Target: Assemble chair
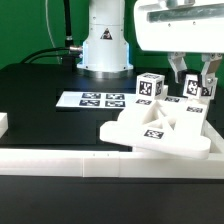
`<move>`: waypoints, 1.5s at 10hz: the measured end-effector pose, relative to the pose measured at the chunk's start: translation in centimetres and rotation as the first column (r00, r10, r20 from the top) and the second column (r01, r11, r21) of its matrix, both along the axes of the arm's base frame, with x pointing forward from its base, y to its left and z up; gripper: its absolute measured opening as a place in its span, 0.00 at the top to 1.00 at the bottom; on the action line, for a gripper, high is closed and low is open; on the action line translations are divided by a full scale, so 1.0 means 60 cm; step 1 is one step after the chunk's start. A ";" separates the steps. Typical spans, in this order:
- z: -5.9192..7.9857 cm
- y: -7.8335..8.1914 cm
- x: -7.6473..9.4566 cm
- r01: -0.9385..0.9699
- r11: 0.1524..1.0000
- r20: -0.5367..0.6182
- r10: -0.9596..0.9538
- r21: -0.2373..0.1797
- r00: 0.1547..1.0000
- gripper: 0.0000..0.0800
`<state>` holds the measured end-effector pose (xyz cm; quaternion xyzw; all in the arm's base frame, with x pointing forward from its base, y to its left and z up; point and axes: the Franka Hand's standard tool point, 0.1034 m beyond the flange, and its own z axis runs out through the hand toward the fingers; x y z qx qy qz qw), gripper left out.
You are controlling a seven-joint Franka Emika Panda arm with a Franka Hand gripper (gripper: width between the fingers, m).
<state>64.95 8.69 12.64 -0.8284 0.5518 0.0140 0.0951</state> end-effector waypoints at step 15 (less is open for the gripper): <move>-0.004 0.002 0.003 -0.820 0.544 0.029 0.836 -0.176 0.548 0.19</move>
Offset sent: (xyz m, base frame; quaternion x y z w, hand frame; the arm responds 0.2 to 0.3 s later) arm 0.0128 -0.0043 0.0047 -0.0488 0.0428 -0.1209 0.9905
